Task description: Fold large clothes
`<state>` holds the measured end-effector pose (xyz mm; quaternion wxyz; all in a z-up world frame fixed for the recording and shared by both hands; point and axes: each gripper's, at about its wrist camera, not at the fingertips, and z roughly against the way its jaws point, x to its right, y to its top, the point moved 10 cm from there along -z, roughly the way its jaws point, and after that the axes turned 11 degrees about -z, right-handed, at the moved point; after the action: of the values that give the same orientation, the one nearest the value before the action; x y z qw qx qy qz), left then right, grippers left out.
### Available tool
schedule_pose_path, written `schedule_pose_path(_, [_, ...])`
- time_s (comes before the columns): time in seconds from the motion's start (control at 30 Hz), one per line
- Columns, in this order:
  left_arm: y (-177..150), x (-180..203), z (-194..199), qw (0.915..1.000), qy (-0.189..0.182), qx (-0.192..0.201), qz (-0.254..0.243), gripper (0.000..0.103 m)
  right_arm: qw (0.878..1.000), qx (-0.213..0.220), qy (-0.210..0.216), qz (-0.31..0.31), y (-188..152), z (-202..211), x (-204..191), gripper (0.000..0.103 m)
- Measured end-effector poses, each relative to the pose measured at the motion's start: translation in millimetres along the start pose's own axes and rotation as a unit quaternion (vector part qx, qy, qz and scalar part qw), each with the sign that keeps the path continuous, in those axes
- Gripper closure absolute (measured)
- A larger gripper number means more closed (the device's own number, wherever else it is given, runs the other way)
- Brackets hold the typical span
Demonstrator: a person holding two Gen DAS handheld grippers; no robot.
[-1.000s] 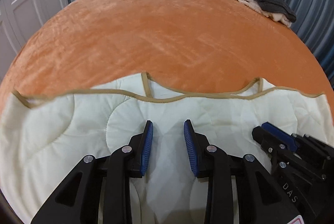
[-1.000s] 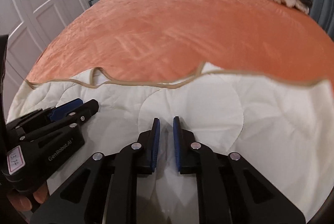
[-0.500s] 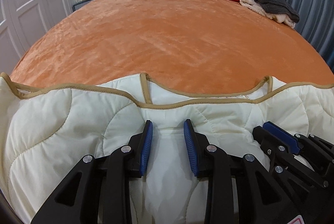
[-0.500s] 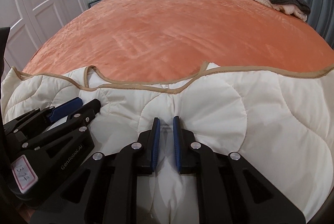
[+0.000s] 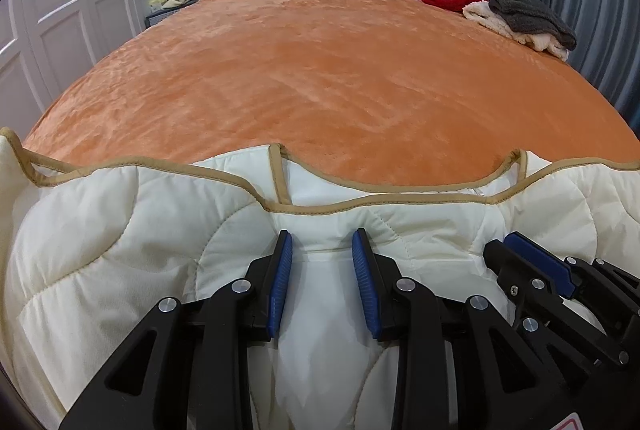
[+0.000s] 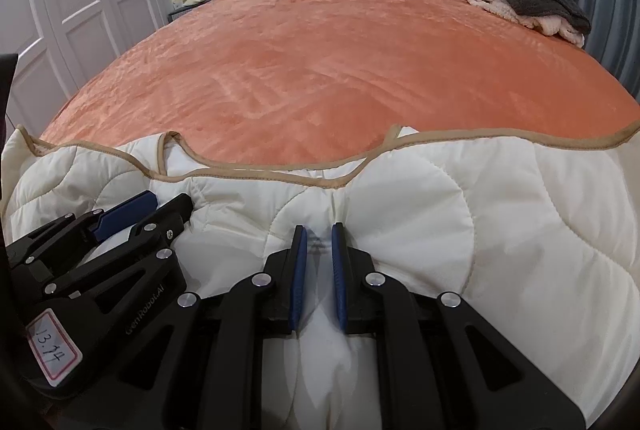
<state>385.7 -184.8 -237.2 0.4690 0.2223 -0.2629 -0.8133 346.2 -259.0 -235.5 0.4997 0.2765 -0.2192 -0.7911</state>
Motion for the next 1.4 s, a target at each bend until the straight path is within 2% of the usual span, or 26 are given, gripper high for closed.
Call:
schedule_pose_path(0.47, [0,0,-1,1.0000,0.001,0.000,0.001,0.071,1.000,0.003,0.003,-0.004,1,-2,-2,0.092])
schedule_pose_path(0.57, [1,0,0,0.9999,0.002,-0.014,-0.004,0.071,1.000,-0.011,0.005,-0.006,2,-1,-2,0.091])
schedule_pose_path(0.63, [3,-2,5,0.9995,-0.004,-0.030,-0.007,0.071,0.999,-0.037,0.010,-0.017,6,5,-1,0.091])
schedule_pose_path(0.7, [4,-8,18,0.9987,-0.023,-0.045,0.008,0.070,0.998,-0.050,0.012,-0.039,9,23,3,0.089])
schedule_pose_path(0.77, [1,-22,46,0.9968,-0.049,-0.039,0.050,0.068,0.996,-0.061,0.024,-0.064,6,51,7,0.084])
schedule_pose_path(0.8, [-3,-30,61,0.9956,-0.055,-0.033,0.069,0.061,0.995,-0.067,0.030,-0.067,1,66,7,0.084])
schedule_pose_path(0.87, [-19,-53,97,0.9923,-0.061,-0.025,0.105,0.055,0.995,-0.071,0.031,-0.063,-13,95,7,0.084])
schedule_pose_path(1.03, [-76,-98,162,0.9826,-0.066,-0.043,0.168,0.051,0.991,-0.110,0.054,-0.057,-61,144,-10,0.084])
schedule_pose_path(1.2, [-134,-141,201,0.9739,-0.033,-0.057,0.217,0.050,0.987,-0.137,0.062,-0.053,-95,152,-29,0.084])
schedule_pose_path(1.27, [-159,-152,203,0.9638,-0.042,-0.074,0.253,0.050,0.987,-0.145,0.055,-0.047,-104,148,-35,0.084])
schedule_pose_path(1.33, [-178,-156,196,0.9481,-0.065,-0.093,0.297,0.050,0.987,-0.150,0.044,-0.038,-111,143,-39,0.084])
schedule_pose_path(1.4, [-192,-157,187,0.9284,-0.098,-0.107,0.342,0.050,0.987,-0.155,0.036,-0.033,-116,138,-41,0.084])
